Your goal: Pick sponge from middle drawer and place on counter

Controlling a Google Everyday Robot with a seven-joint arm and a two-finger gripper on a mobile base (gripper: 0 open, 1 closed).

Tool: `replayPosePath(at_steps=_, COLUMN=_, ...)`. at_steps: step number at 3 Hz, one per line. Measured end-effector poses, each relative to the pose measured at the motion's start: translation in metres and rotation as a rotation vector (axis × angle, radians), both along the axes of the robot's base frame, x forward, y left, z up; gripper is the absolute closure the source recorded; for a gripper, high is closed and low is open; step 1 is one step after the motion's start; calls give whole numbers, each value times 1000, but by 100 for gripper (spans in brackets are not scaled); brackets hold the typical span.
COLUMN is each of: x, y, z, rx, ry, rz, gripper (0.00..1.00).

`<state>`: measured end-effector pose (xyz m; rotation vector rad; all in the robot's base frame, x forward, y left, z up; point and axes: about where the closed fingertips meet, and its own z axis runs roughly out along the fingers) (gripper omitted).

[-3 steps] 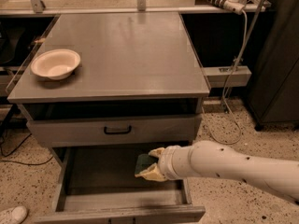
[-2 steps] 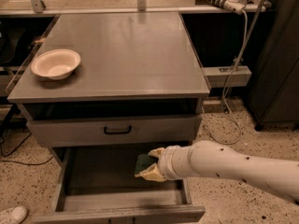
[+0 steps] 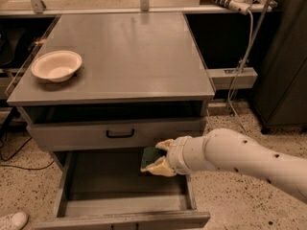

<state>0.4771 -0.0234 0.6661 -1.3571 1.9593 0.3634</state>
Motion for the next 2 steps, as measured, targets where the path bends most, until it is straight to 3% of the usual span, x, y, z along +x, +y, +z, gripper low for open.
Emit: replayPosePath(at_steps=2, x=13, y=-6, z=81, rx=-38, ry=-68, rz=12, gripper=100)
